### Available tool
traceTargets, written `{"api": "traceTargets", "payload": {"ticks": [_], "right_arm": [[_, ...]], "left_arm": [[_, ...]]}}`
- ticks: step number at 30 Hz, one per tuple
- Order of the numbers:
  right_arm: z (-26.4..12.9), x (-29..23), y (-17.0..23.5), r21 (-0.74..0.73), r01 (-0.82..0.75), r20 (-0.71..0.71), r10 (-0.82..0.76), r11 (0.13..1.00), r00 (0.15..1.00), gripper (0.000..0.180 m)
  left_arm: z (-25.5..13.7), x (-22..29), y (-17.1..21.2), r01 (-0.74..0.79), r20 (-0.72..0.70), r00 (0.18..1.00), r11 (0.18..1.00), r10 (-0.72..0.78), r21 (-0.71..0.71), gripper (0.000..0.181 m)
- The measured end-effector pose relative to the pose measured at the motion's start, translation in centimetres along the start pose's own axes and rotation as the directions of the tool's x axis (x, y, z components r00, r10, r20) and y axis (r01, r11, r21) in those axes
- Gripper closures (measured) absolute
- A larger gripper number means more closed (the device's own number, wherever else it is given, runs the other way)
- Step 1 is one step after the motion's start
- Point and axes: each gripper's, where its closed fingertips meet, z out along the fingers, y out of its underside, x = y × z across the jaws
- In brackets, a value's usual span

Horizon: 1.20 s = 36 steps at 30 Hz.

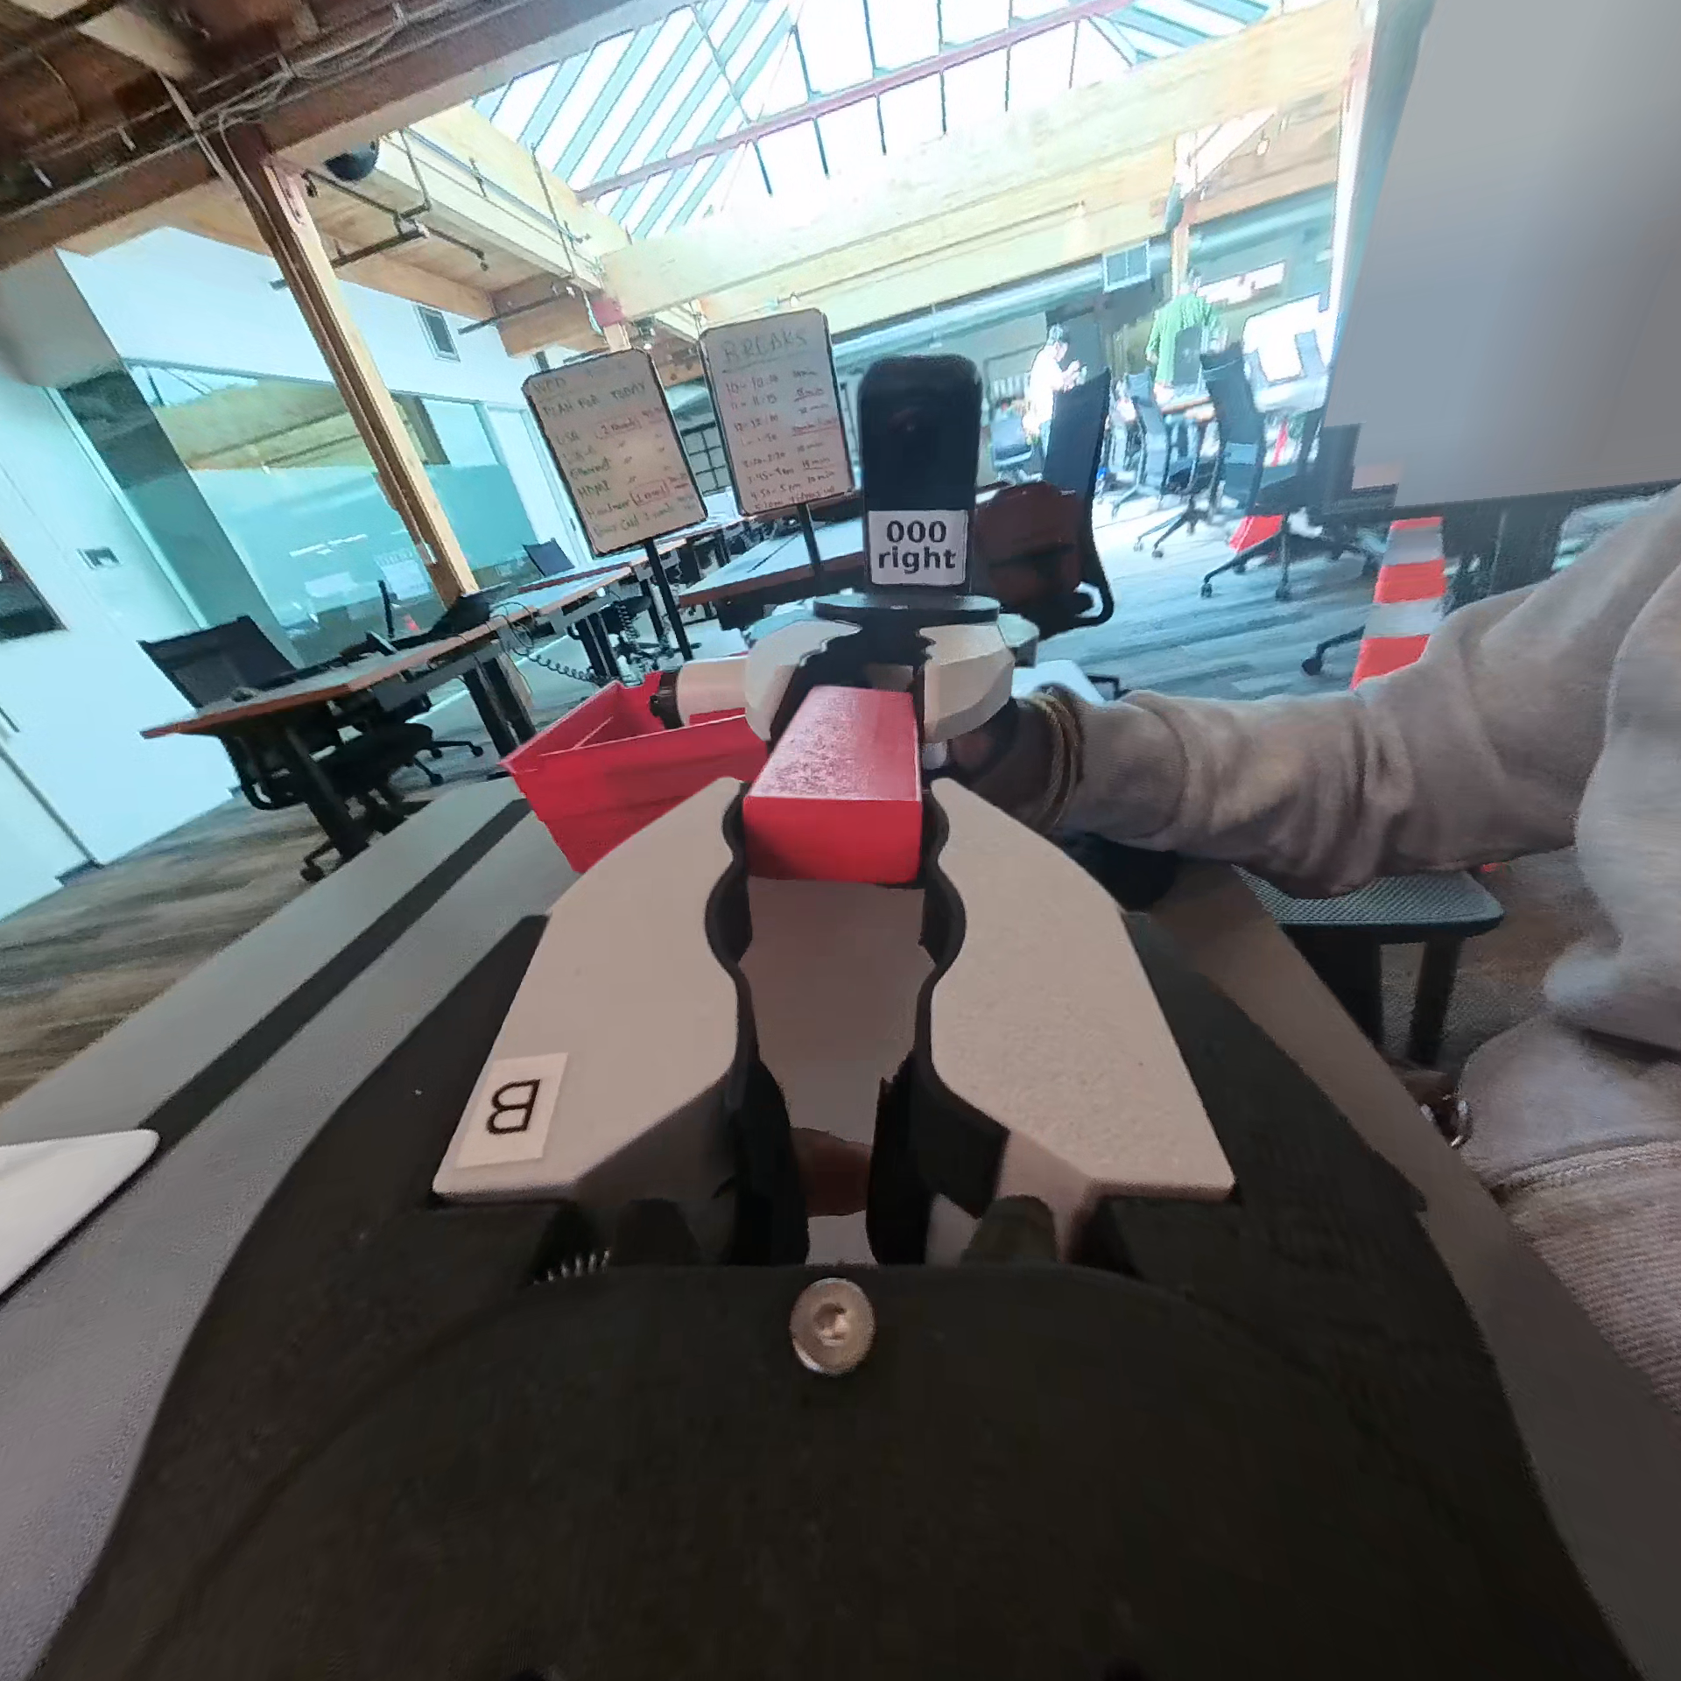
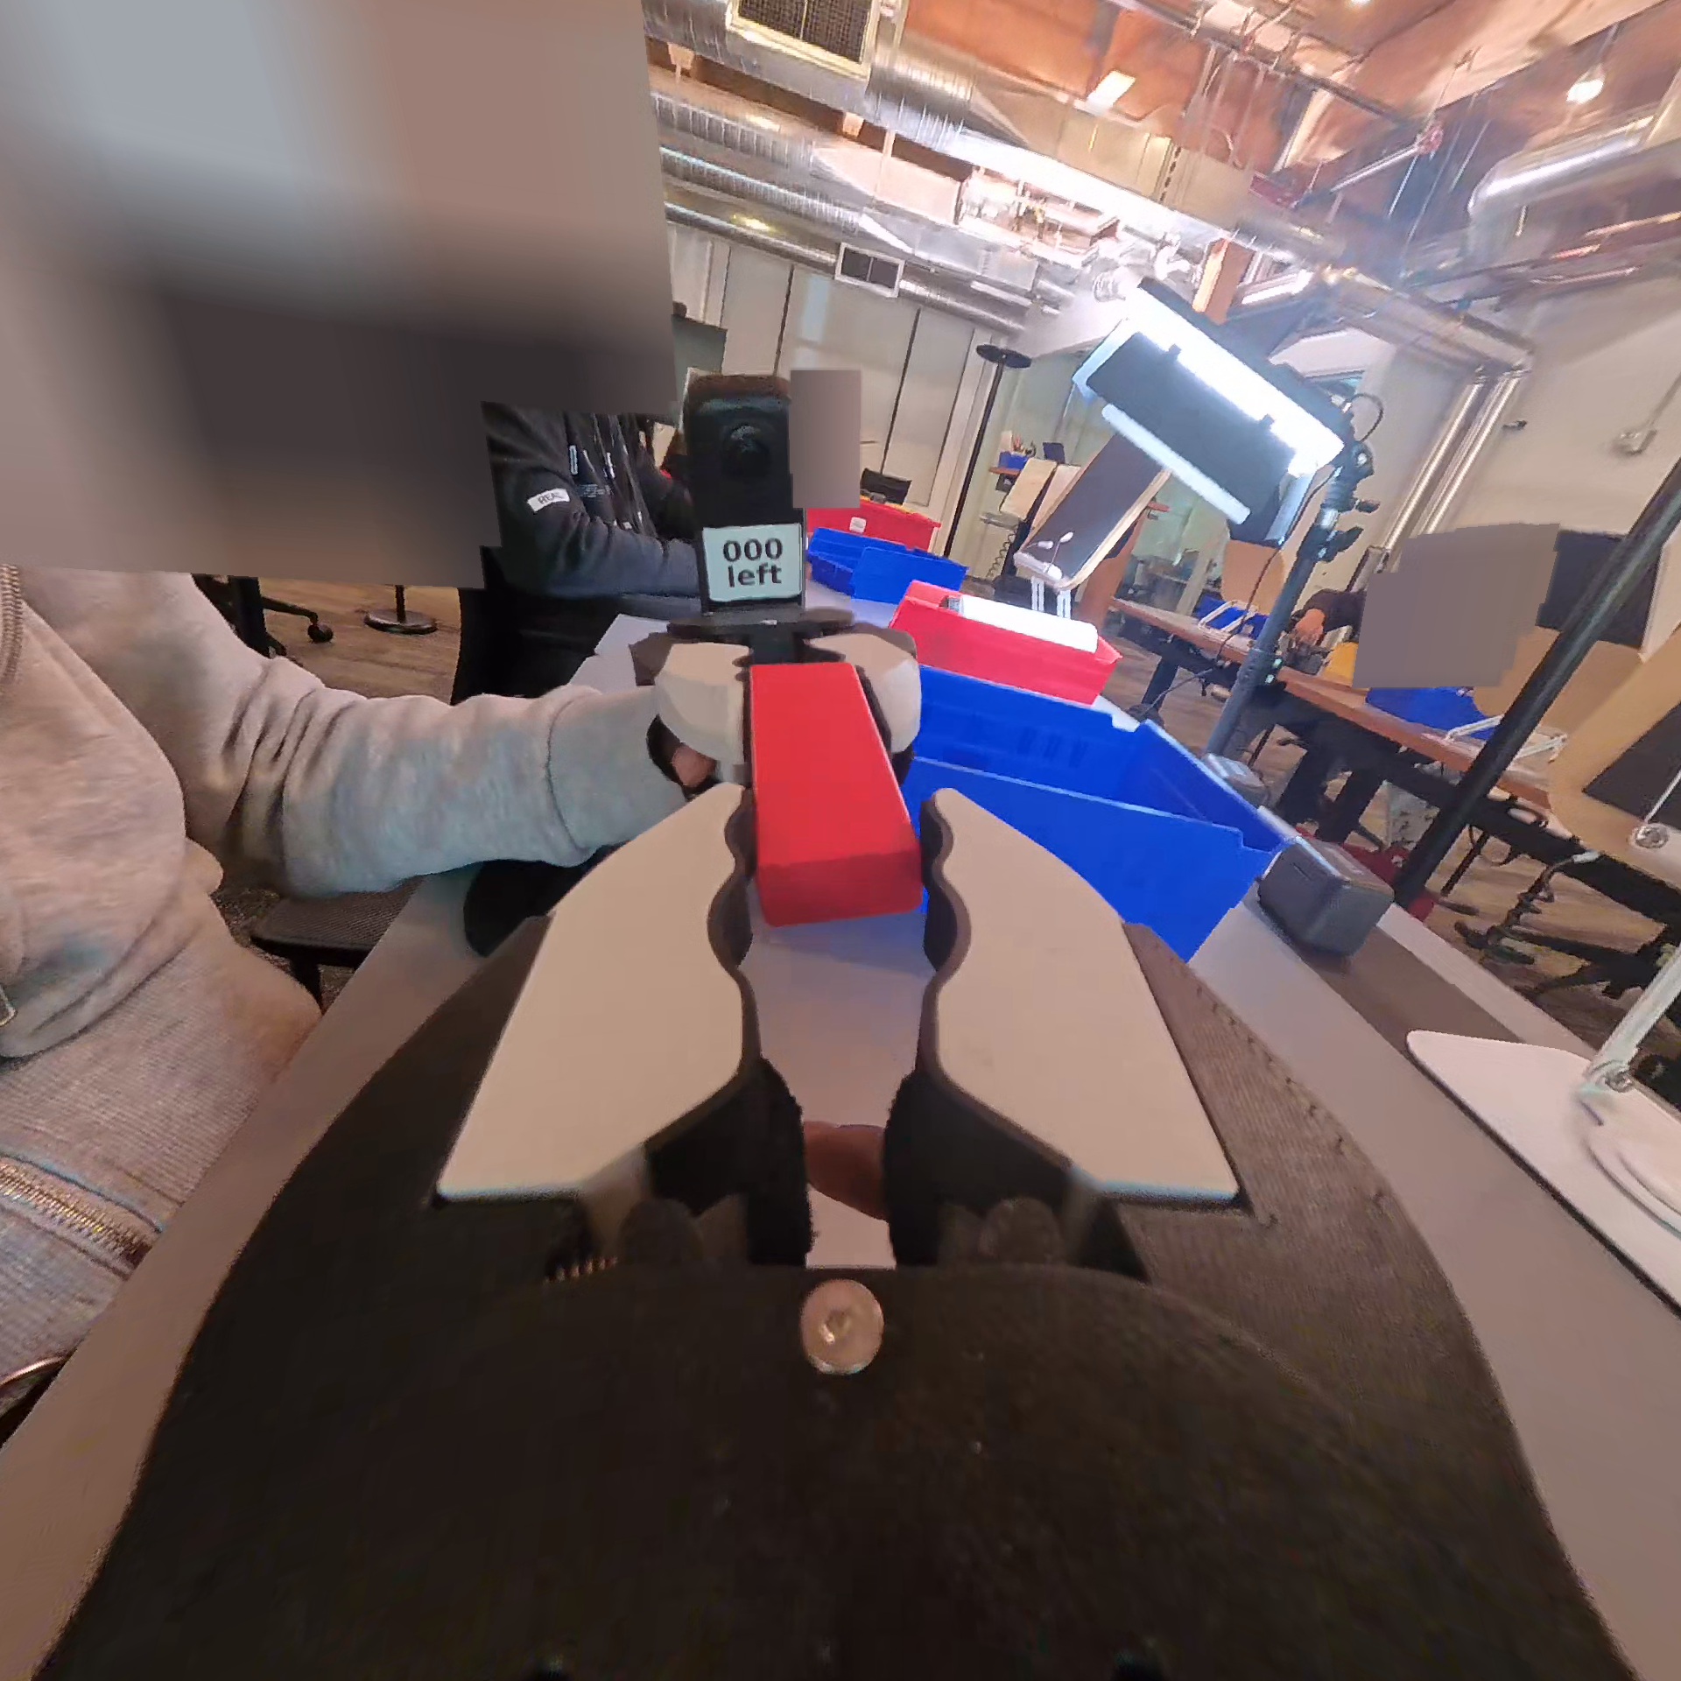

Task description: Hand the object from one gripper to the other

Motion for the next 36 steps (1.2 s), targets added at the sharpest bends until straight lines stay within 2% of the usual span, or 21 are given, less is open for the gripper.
{"api": "traceTargets", "payload": {"ticks": [2, 4, 6, 8, 12, 13, 15, 18, 19, 21, 24, 27, 30, 32, 33, 36], "right_arm": [[0.0, 0.1, -0.5, 0.032, 0.063, -0.028, -0.062, 0.998, 0.998, 0.144], [-0.1, 0.4, -0.7, 0.015, 0.245, -0.123, -0.241, 0.969, 0.963, 0.125], [-0.1, 0.2, -0.8, -0.039, 0.456, -0.185, -0.455, 0.889, 0.871, 0.123], [0.3, -0.2, -0.4, -0.109, 0.603, -0.205, -0.611, 0.790, 0.765, 0.124], [0.7, -0.2, 0.1, -0.203, 0.735, -0.221, -0.762, 0.647, 0.609, 0.141], [0.8, -0.3, 0.1, -0.211, 0.752, -0.214, -0.780, 0.625, 0.588, 0.156], [0.8, -0.4, 0.5, -0.233, 0.759, -0.185, -0.794, 0.608, 0.579, 0.161], [0.9, -0.6, 0.8, -0.224, 0.716, -0.148, -0.750, 0.661, 0.645, 0.163], [0.9, -0.6, 0.7, -0.202, 0.688, -0.146, -0.716, 0.697, 0.683, 0.163], [0.7, -0.5, 0.5, -0.170, 0.625, -0.151, -0.647, 0.762, 0.747, 0.163], [0.4, -0.3, 0.3, -0.114, 0.490, -0.130, -0.502, 0.864, 0.855, 0.163], [0.4, -0.7, 0.3, -0.057, 0.353, -0.072, -0.357, 0.934, 0.931, 0.163], [0.4, -0.7, 0.7, -0.055, 0.269, -0.039, -0.272, 0.962, 0.962, 0.163], [0.4, -0.6, 0.9, -0.061, 0.232, -0.027, -0.234, 0.971, 0.972, 0.163], [0.4, -0.7, 0.9, -0.058, 0.222, -0.017, -0.224, 0.973, 0.975, 0.163], [0.5, -1.0, 0.9, -0.053, 0.204, -0.001, -0.205, 0.977, 0.979, 0.163]], "left_arm": [[-0.1, -0.2, -0.4, 0.105, -0.017, 0.994, 0.994, -0.105, 0.032, 0.147], [-0.3, -0.7, -0.6, 0.227, -0.031, 0.974, 0.972, -0.226, 0.058, 0.147], [-0.7, -1.0, -0.8, 0.344, -0.070, 0.938, 0.935, -0.339, 0.081, 0.147], [-0.9, -1.0, -1.1, 0.439, -0.119, 0.896, 0.893, -0.428, 0.101, 0.147], [-0.4, -0.4, -0.2, 0.503, -0.150, 0.857, 0.863, -0.493, 0.037, 0.147], [-0.3, -0.3, 0.1, 0.506, -0.153, 0.854, 0.862, -0.497, 0.022, 0.147], [-0.3, -0.2, 0.0, 0.509, -0.158, 0.852, 0.860, -0.499, 0.028, 0.148], [-0.3, -0.1, -0.2, 0.448, -0.157, 0.886, 0.893, -0.437, 0.041, 0.145], [-0.3, -0.1, -0.4, 0.395, -0.139, 0.913, 0.917, -0.384, 0.057, 0.135], [-0.3, 0.1, -0.7, 0.247, -0.093, 0.967, 0.965, -0.239, 0.088, 0.120], [-0.2, 0.2, -0.5, 0.012, -0.022, 1.000, 0.998, -0.011, 0.065, 0.117], [0.2, 0.2, 0.9, -0.159, 0.016, 0.987, 0.986, 0.160, -0.042, 0.123], [0.6, 0.4, 1.4, -0.256, 0.021, 0.966, 0.964, 0.258, -0.075, 0.134], [0.6, 0.4, 1.4, -0.268, 0.031, 0.962, 0.960, 0.271, -0.078, 0.145], [0.5, 0.1, 1.4, -0.257, 0.044, 0.964, 0.963, 0.261, -0.083, 0.157], [0.4, 0.5, 1.5, -0.159, -0.006, 0.987, 0.984, 0.159, -0.082, 0.161]]}}
